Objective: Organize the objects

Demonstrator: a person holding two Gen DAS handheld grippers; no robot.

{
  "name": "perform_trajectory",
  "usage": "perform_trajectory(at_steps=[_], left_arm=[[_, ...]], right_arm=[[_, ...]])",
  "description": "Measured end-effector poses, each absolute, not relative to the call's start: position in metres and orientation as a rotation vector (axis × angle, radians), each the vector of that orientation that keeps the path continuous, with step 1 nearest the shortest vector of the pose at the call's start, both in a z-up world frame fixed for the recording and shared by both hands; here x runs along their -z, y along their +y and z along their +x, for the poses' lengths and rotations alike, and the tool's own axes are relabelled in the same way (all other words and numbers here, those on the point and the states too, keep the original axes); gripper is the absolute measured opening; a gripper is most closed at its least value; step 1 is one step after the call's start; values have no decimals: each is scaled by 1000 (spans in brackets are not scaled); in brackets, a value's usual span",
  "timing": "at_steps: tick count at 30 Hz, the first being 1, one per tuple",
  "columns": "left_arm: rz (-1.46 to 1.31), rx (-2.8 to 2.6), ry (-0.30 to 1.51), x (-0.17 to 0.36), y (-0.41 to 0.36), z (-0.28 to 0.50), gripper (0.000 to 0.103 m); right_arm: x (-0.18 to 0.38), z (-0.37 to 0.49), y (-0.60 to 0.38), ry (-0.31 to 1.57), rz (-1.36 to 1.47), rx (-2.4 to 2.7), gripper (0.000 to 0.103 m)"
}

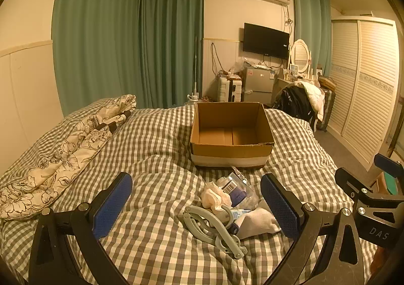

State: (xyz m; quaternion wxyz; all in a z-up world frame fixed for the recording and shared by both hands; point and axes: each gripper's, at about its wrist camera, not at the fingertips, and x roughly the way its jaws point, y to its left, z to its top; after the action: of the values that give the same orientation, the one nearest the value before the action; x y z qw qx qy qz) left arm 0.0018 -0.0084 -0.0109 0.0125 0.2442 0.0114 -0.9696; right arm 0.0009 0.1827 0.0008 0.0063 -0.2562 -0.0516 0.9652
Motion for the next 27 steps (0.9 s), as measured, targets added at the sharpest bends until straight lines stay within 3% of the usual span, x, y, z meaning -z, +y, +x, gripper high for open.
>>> perform_trajectory(at_steps=[27], left_arm=[[781, 3018, 27, 11, -8, 2, 103]], right_arm=[[-1, -1, 177, -171, -802, -3029, 103]])
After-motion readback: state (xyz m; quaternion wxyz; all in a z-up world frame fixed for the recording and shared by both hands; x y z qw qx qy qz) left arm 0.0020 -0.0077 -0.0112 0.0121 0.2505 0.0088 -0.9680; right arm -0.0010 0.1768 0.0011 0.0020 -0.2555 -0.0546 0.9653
